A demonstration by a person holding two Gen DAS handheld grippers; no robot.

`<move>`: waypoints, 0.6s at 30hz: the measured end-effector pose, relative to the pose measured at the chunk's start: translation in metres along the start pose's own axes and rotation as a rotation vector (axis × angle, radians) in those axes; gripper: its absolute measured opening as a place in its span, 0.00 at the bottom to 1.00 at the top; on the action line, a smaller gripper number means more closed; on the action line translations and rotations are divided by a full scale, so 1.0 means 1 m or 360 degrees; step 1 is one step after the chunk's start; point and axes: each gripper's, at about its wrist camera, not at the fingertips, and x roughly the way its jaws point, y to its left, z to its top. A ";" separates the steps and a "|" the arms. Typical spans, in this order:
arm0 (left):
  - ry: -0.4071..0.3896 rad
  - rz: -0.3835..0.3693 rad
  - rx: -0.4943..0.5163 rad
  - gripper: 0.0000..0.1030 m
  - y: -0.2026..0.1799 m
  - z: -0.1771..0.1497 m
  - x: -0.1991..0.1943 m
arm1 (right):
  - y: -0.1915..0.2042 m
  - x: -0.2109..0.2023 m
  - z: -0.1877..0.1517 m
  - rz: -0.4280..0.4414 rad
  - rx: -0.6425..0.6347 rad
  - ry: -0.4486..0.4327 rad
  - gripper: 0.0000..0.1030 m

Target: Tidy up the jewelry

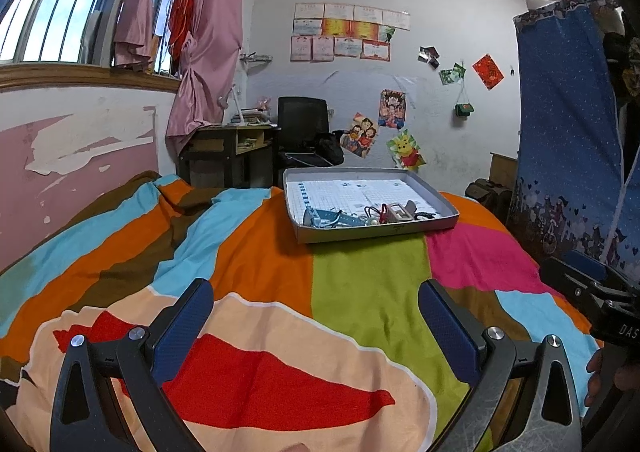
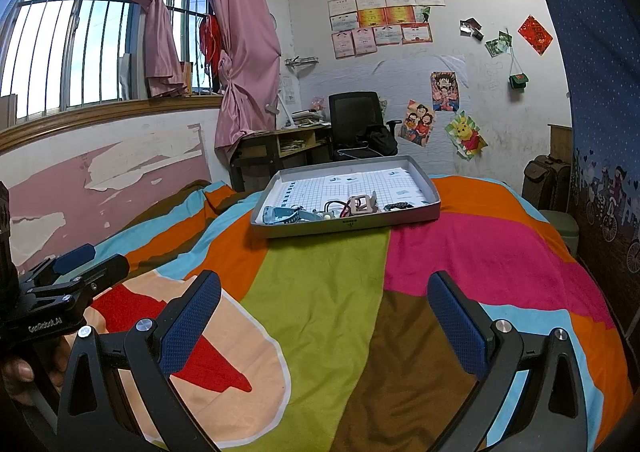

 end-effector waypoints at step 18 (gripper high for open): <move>-0.0028 0.0052 0.0038 1.00 0.000 0.001 -0.005 | 0.001 0.000 0.000 0.0002 0.0002 0.0003 0.99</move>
